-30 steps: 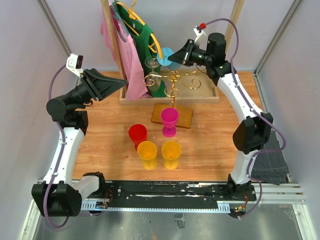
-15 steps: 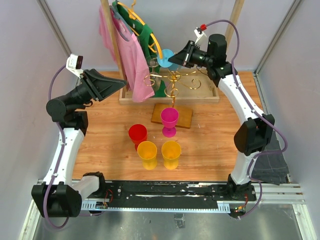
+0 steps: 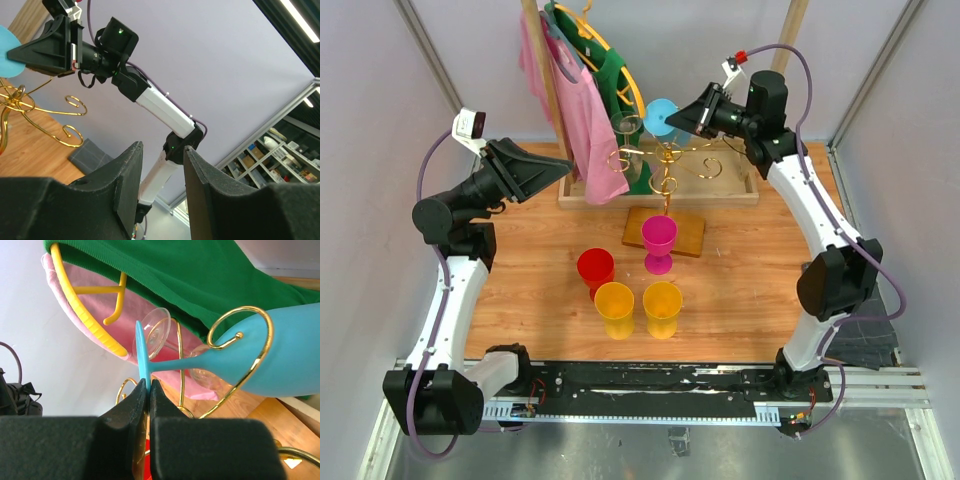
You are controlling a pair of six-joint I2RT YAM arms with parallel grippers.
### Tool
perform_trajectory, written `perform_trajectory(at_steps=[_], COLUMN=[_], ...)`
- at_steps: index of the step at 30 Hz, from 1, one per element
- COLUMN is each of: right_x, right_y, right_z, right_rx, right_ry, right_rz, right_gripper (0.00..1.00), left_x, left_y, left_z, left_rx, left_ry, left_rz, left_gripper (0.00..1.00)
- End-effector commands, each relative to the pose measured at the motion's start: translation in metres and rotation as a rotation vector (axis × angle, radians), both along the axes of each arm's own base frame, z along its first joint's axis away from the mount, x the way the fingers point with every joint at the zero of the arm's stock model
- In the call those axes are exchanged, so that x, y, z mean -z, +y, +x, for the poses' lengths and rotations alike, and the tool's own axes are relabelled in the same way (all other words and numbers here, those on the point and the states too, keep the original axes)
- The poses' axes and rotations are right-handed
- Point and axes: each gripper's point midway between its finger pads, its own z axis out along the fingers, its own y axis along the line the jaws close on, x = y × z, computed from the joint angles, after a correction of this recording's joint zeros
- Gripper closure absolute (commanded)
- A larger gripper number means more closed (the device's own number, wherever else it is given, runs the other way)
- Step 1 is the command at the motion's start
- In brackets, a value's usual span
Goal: Place the wine glass upside down on the wine glass rack
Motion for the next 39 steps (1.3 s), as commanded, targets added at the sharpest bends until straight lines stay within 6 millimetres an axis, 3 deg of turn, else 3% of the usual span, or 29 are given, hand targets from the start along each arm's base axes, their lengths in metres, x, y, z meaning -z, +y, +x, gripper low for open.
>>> perform_trajectory(at_steps=[1,9,22,35,39], right_x=[-0.024,-0.023,-0.022,-0.013,-0.004], right_y=[-0.02,-0.037,-0.024,-0.015,-0.013], right_z=[-0.003,0.014,0.048,0.057,0.063], right_rx=[0.046,0.098,0.066,0.022,0.011], right_ry=[-0.038,-0.035,-0.013,0.037,0.064], right_rz=[0.033,0.029,0.055,0.096,0.105], right_gripper=[0.99,0.99,0.99,0.99,0.89], left_x=[-0.002,-0.002,-0.001,0.003,0.004], left_y=[0.002,0.002,0.002,0.002,0.002], left_z=[-0.004,-0.004,-0.004,0.002,0.003], left_rx=[-0.013,-0.012,-0.013,-0.019,-0.018], left_ry=[-0.024,-0.022,-0.021,-0.01,-0.009], left_rz=[0.002,-0.001,0.003,0.008,0.009], left_gripper=[0.57,0.57,0.57,0.57,0.57])
